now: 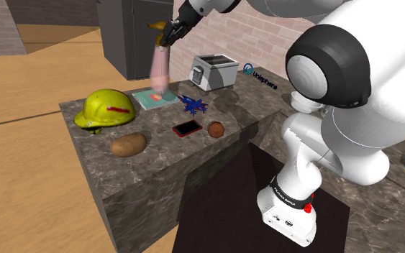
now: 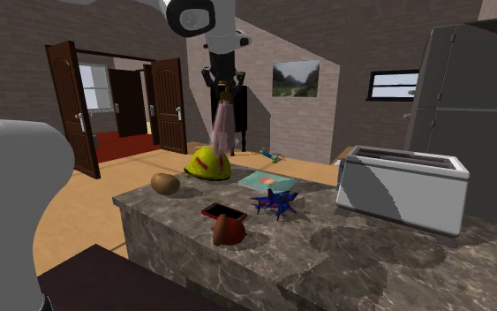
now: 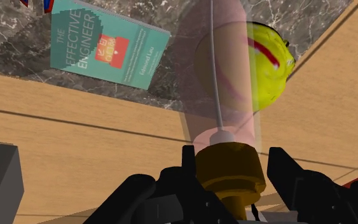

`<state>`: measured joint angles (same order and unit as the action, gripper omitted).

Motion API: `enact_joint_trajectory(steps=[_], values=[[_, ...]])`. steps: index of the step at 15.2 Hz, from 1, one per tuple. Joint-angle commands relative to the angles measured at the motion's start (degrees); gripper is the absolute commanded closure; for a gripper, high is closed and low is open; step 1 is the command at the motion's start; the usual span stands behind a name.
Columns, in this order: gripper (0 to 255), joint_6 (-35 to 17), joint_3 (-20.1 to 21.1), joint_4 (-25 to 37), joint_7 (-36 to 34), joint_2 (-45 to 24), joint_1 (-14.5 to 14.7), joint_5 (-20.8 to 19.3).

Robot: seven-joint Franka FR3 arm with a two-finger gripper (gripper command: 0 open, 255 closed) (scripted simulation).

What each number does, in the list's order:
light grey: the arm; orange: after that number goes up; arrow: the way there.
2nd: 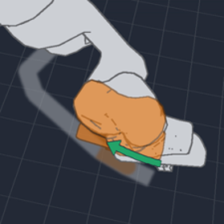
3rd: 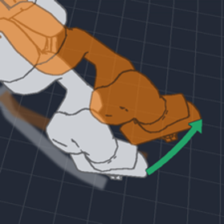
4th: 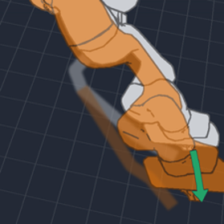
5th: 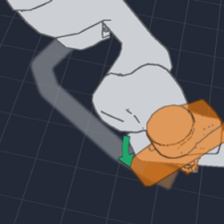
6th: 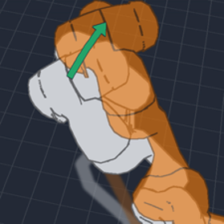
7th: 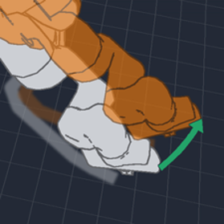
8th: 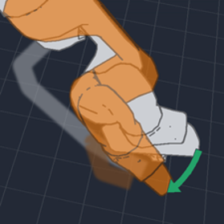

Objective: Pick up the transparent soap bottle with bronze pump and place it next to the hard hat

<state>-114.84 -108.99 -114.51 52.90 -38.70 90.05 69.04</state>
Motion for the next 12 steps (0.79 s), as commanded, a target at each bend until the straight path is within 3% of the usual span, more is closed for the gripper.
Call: enact_joint_trajectory(steps=[1, 12], values=[[255, -1.07, 0.67, -1.28, 0.97, -0.12, 0.12, 0.83], [255, -6.61, 6.30, -6.20, 5.82, -0.04, -1.22, 5.47]])
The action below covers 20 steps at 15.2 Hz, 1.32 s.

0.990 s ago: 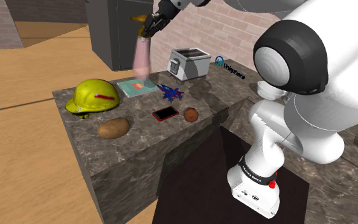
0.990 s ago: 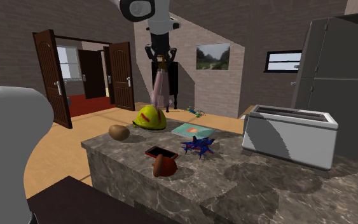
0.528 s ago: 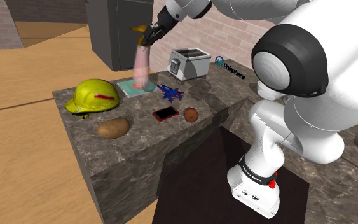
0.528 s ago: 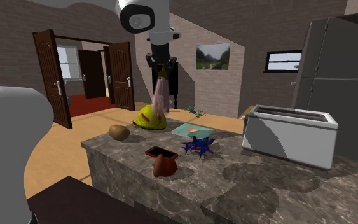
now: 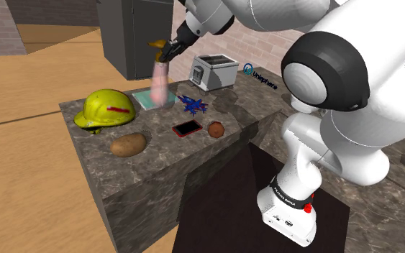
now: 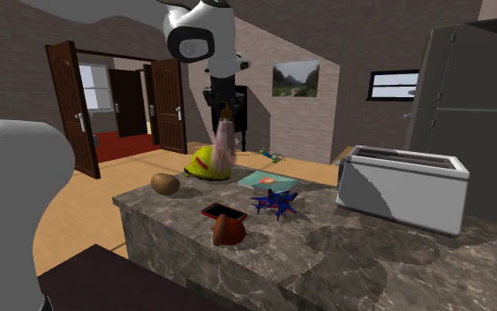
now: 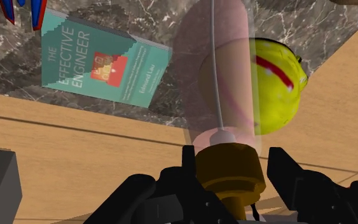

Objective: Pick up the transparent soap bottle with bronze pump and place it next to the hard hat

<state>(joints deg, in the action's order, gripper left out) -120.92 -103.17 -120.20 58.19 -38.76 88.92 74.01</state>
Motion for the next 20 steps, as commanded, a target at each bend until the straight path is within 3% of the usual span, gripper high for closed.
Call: enact_joint_trajectory(steps=[1, 14, 20], values=[[255, -1.03, 1.09, -0.88, 1.00, 0.05, -0.32, 0.96], [255, -7.05, 10.57, -4.62, 7.82, 0.27, -5.01, 8.17], [255, -7.03, 10.57, -4.62, 7.82, 0.25, -5.01, 8.18]])
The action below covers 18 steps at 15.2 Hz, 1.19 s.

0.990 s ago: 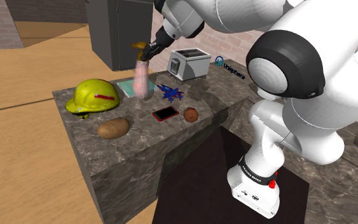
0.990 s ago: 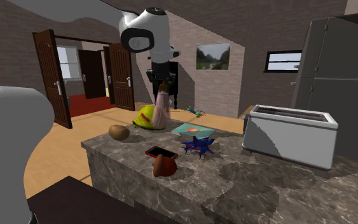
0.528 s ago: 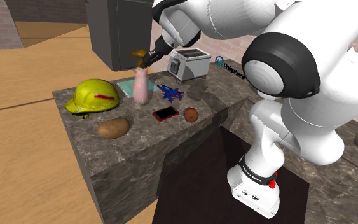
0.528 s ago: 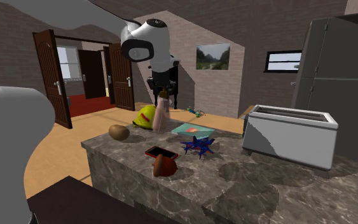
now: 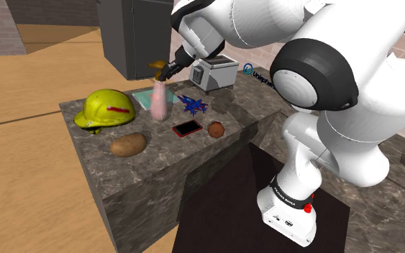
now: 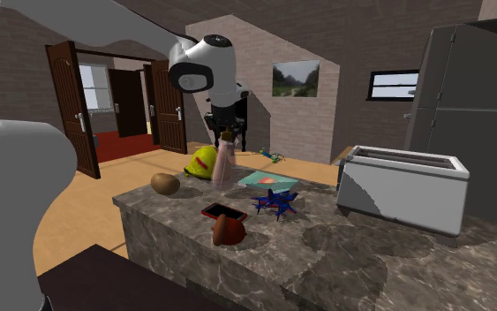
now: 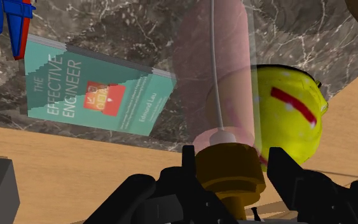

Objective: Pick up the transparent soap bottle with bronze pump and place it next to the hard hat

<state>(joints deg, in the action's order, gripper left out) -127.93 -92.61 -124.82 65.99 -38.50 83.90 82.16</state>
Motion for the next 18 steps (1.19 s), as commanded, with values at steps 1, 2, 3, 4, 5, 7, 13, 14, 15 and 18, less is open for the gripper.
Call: enact_joint_trajectory(steps=[1, 2, 3, 4, 5, 7, 13, 14, 15, 18], values=[[255, -0.03, 0.00, 0.00, 0.02, 0.00, 0.01, 0.03], [255, -0.03, 0.00, 0.00, 0.02, 0.00, 0.01, 0.03], [0, -0.02, 0.01, 0.00, 0.01, 0.00, 0.00, 0.03], [0, -0.02, 0.00, 0.01, 0.01, 0.00, 0.00, 0.03], [0, -0.02, 0.01, 0.01, 0.01, 0.00, 0.00, 0.03], [0, -0.02, 0.01, 0.01, 0.01, 0.00, 0.00, 0.03], [0, 3.82, -11.29, -2.77, -1.88, 0.09, 8.08, -4.67], [0, 3.84, -11.29, -2.78, -1.88, 0.07, 8.08, -4.65], [0, 3.85, -11.29, -2.77, -1.88, 0.06, 8.08, -4.65], [0, 3.85, -11.29, -2.77, -1.88, 0.06, 8.07, -4.65]])
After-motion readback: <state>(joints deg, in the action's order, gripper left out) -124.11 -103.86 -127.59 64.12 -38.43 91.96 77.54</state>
